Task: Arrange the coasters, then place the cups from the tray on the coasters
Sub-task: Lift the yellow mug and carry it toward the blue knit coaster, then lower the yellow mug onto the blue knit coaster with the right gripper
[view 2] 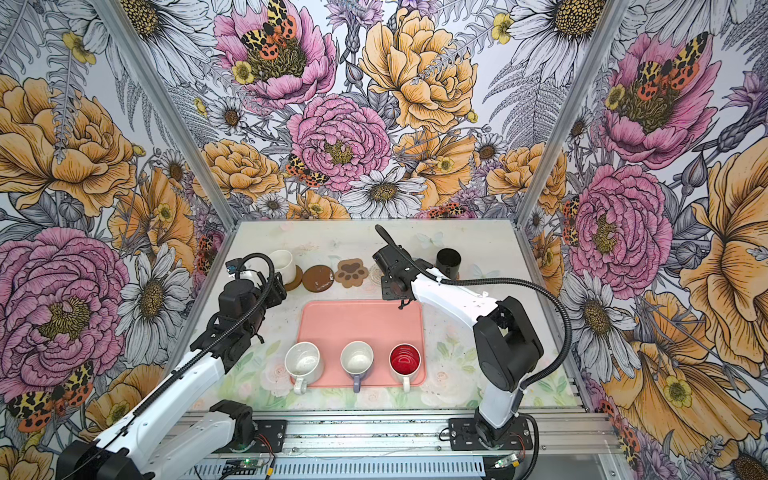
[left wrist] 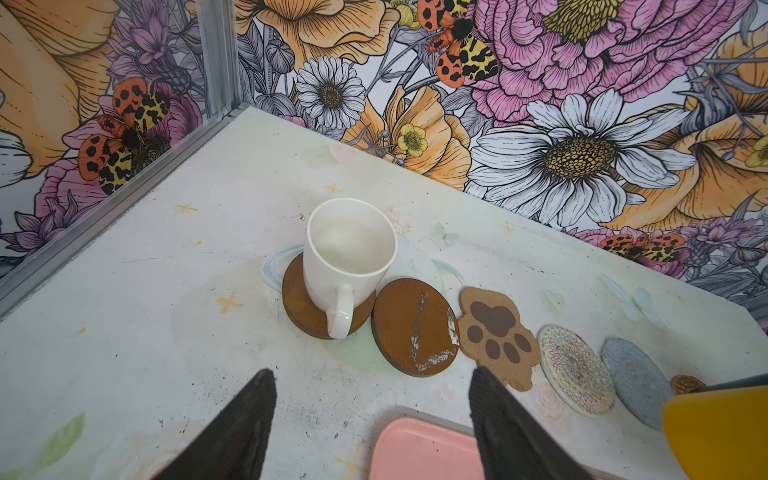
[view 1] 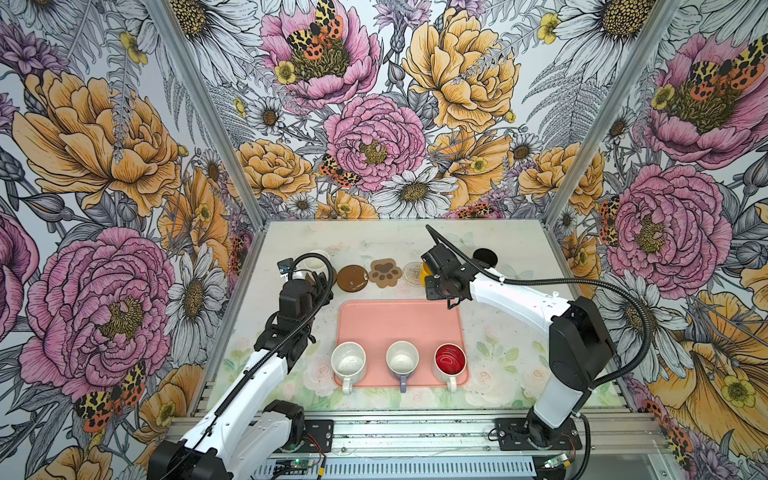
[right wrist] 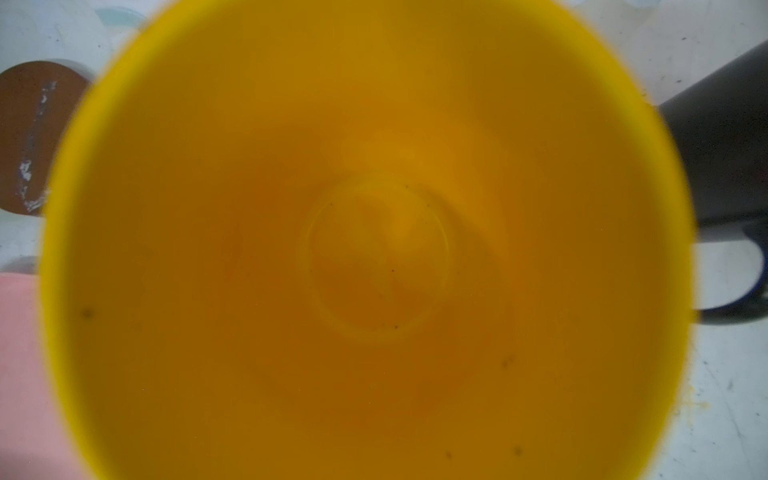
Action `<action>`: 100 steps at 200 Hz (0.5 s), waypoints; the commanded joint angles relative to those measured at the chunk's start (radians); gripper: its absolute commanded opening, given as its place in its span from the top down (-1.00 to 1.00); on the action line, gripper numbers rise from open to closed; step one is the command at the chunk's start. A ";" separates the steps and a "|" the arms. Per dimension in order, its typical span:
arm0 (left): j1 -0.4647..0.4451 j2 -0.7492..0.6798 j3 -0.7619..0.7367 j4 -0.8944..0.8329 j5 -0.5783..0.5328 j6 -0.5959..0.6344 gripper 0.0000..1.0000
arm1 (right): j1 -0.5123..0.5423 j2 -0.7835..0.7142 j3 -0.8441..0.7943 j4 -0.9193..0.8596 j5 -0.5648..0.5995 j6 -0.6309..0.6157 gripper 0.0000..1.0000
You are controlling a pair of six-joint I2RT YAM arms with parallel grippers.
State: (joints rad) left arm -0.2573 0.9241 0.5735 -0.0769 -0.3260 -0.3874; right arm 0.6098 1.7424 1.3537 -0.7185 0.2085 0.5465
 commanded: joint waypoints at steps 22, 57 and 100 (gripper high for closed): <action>0.011 -0.004 -0.012 0.026 0.022 -0.015 -0.50 | -0.081 -0.021 0.094 0.046 -0.009 -0.061 1.00; 0.011 -0.004 -0.012 0.028 0.024 -0.018 -0.50 | -0.138 0.041 0.155 0.047 -0.044 -0.089 1.00; 0.011 0.002 -0.011 0.030 0.024 -0.019 -0.50 | -0.183 0.122 0.233 0.045 -0.066 -0.107 1.00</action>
State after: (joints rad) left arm -0.2573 0.9245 0.5735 -0.0765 -0.3237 -0.3943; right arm 0.4412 1.8343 1.5173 -0.7219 0.1551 0.4675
